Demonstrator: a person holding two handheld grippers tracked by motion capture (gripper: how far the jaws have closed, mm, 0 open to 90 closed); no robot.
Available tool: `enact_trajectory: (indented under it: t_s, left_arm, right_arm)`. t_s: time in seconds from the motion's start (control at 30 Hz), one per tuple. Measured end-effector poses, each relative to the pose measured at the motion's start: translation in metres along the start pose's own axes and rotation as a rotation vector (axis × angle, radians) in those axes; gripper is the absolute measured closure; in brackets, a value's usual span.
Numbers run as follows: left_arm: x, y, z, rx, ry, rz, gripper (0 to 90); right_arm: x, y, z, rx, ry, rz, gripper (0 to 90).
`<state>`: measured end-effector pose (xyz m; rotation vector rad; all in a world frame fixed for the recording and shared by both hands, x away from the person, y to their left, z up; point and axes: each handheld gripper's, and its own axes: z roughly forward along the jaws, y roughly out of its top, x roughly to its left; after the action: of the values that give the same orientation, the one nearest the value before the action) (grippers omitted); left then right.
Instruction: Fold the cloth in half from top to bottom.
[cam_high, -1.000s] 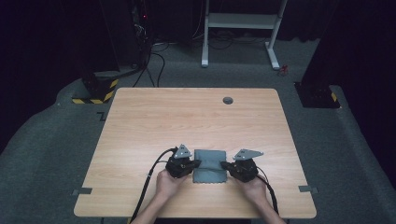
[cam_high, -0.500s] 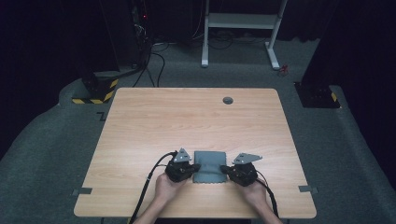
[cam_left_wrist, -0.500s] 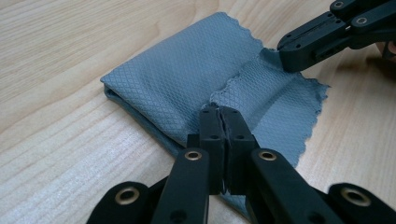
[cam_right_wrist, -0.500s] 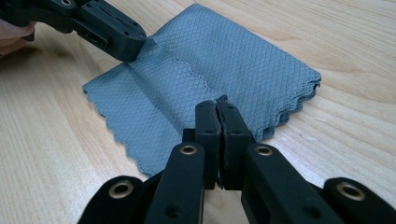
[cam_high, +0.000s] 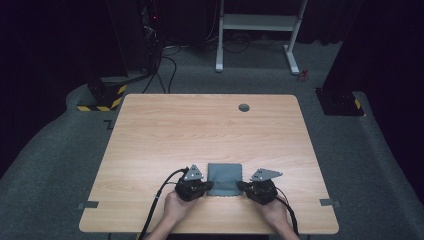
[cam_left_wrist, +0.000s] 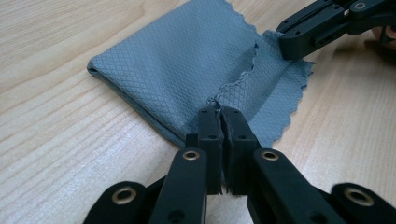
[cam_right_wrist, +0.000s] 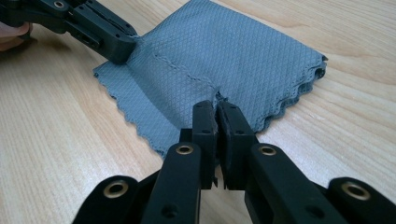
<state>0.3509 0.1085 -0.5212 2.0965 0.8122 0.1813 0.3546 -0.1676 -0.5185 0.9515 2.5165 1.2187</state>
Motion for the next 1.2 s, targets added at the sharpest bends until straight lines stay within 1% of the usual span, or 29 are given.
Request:
enact_trajectory:
  t_s: [0.1,0.2,0.3,0.4,0.47,0.53,0.57,0.6,0.67,0.7,0.73,0.8,0.83,0.87,0.9,0.93,0.97,1.1,1.2]
  left_arm:
    - [-0.002,-0.002,-0.001,-0.003,-0.005,0.002,86.7]
    - [-0.005,-0.005,-0.004,-0.007,-0.009,0.005,86.1]
    - [-0.008,-0.008,-0.008,-0.007,-0.022,0.006,82.2]
    - [-0.010,-0.011,-0.015,-0.022,-0.047,-0.004,78.0]
    - [-0.011,-0.011,-0.020,-0.039,-0.047,-0.001,76.2]
    - [-0.012,-0.009,-0.024,-0.057,-0.054,-0.009,76.3]
    - [-0.012,-0.007,-0.027,-0.067,-0.048,-0.003,76.4]
    - [-0.013,-0.005,-0.028,-0.078,-0.039,-0.005,76.4]
    - [-0.012,0.001,-0.028,-0.085,-0.013,-0.013,75.0]
    - [-0.012,0.001,-0.028,-0.085,-0.013,-0.013,74.0]
    - [-0.010,0.006,-0.024,-0.077,0.015,-0.013,72.6]
    - [-0.007,0.010,-0.017,-0.058,0.027,-0.022,70.8]
    - [-0.007,0.010,-0.017,-0.058,0.027,-0.022,69.9]
    - [-0.006,0.012,-0.009,-0.033,0.026,-0.017,68.7]
    - [-0.007,0.012,-0.006,-0.024,0.027,-0.017,68.1]
    - [-0.008,0.012,-0.004,-0.011,0.030,-0.005,67.5]
    - [-0.008,0.011,-0.002,0.003,0.032,-0.003,66.9]
    - [-0.011,0.006,0.000,0.033,0.035,0.014,64.8]
    - [-0.013,0.001,-0.002,0.051,0.035,0.013,63.6]
  right_arm:
    - [0.001,-0.002,-0.002,0.001,0.002,-0.005,85.2]
    - [0.003,-0.006,-0.005,0.001,0.004,0.002,81.5]
    - [0.005,-0.009,-0.009,-0.003,0.004,-0.006,77.4]
    - [0.006,-0.011,-0.019,-0.031,0.024,0.009,76.1]
    - [0.008,-0.010,-0.025,-0.053,0.029,-0.002,76.4]
    - [0.009,-0.008,-0.030,-0.069,0.034,0.002,78.5]
    - [0.010,-0.006,-0.032,-0.080,0.034,0.002,80.1]
    - [0.010,-0.004,-0.034,-0.087,0.032,0.007,81.2]
    - [0.009,0.003,-0.032,-0.081,0.018,0.019,83.6]
    - [0.009,0.005,-0.031,-0.078,0.015,0.021,84.6]
    - [0.008,0.008,-0.027,-0.069,0.008,0.024,85.3]
    - [0.008,0.011,-0.019,-0.052,0.002,0.024,86.0]
    - [0.007,0.013,-0.015,-0.038,0.000,0.026,86.1]
    - [0.008,0.013,-0.010,-0.023,-0.002,0.028,86.1]
    - [0.008,0.014,-0.006,-0.012,-0.005,0.028,86.1]
    - [0.008,0.014,-0.003,-0.005,-0.004,0.020,86.1]
    - [0.009,0.013,-0.001,0.003,-0.002,0.026,86.0]
    - [0.015,0.010,0.001,0.023,0.002,-0.002,84.2]
    - [0.016,0.004,0.001,0.044,0.011,-0.011,80.2]
